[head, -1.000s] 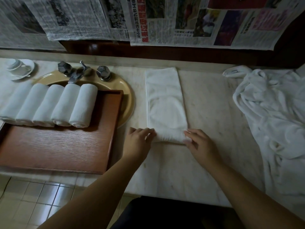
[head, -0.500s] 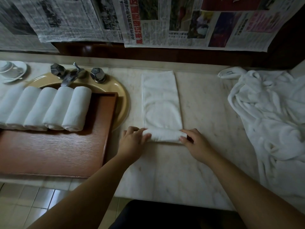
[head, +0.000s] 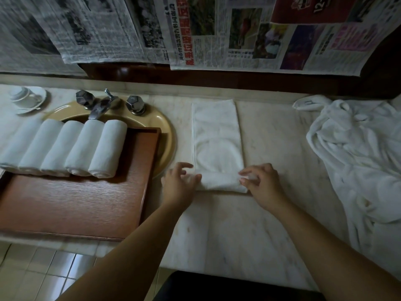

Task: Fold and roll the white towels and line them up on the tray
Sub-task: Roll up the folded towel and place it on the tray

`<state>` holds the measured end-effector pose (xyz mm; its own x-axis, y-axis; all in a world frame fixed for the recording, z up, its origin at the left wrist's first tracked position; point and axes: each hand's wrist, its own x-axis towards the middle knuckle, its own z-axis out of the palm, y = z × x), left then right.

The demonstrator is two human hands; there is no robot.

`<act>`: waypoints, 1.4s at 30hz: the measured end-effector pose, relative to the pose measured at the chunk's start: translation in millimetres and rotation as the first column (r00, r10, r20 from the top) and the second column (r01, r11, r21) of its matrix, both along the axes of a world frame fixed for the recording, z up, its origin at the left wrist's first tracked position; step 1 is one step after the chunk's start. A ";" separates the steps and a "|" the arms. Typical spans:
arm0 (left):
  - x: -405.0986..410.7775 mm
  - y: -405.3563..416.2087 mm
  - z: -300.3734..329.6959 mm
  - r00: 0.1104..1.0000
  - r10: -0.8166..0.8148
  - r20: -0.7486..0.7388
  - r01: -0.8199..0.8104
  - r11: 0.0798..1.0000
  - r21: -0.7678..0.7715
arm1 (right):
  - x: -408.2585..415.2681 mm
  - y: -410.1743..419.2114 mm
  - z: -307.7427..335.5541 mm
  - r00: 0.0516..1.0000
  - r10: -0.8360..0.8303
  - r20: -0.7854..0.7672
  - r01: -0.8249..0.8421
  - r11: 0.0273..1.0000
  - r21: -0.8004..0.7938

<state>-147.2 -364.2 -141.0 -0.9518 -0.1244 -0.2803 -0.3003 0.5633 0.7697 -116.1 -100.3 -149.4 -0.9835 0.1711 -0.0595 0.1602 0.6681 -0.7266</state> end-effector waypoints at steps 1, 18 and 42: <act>2.2 0.1 -0.9 0.989 -0.084 -0.124 0.063 0.985 -0.159 | 4.1 -1.9 1.2 0.988 0.089 -0.129 -0.063 0.979 0.193; -18.2 -14.6 -5.0 0.959 -0.280 0.032 0.282 0.957 -0.065 | -9.0 1.8 -11.2 0.971 0.197 0.134 -0.210 0.973 0.092; 3.2 22.6 23.4 0.773 -0.632 -0.045 0.446 0.593 -0.670 | 13.7 -19.0 -6.3 0.924 0.328 -0.197 -0.164 0.805 0.570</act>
<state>-144.0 -341.6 -117.6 -0.9178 0.3886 -0.0813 0.3660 0.9075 0.2060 -102.4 -119.3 -155.8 -0.9572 -0.1555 0.2441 -0.2131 0.9494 -0.2307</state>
